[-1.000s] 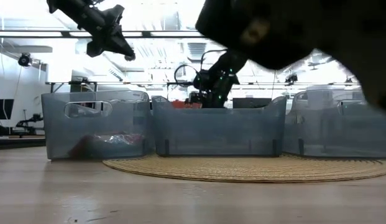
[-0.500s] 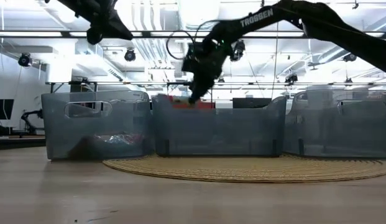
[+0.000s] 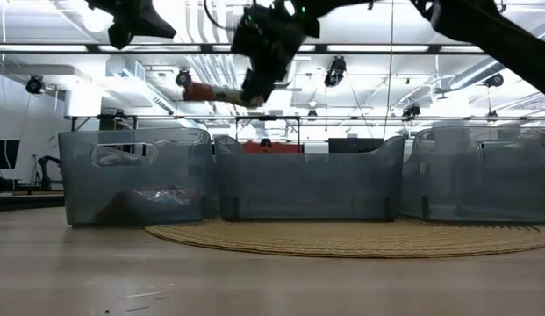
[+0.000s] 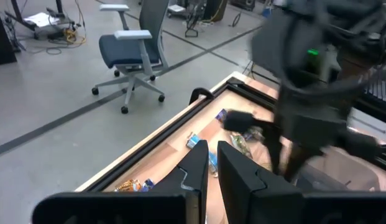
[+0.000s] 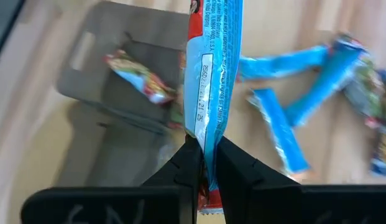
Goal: Pick and place Granola Bars by type
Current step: Put the red granola bar into the left black bin
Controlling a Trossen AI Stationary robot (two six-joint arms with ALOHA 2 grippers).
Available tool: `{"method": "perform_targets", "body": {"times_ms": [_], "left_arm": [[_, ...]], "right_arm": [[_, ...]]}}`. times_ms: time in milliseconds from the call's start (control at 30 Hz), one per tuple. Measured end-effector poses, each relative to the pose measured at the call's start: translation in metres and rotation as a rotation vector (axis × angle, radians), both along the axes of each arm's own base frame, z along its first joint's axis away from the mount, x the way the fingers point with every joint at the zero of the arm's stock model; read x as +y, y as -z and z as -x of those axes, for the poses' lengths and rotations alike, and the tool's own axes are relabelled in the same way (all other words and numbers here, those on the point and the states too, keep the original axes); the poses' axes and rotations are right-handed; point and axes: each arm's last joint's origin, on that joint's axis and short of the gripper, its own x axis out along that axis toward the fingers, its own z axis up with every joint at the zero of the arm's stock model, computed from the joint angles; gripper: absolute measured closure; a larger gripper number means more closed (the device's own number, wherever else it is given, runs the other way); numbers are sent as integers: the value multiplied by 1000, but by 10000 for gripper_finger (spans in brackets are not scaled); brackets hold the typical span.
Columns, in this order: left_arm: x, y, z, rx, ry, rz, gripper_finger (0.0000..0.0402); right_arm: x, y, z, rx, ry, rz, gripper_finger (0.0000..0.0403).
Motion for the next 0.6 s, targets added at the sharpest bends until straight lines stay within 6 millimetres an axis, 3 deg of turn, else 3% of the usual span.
{"method": "perform_targets", "body": {"times_ms": [333,600], "left_arm": [[-8,0,9,10,10,-4,383],[-11,-1,12,6,33,-16,383]], "right_arm": [[65,0,-26,-44,-19,-46,372],[86,11,-41,-52,26,-91,372]]}}
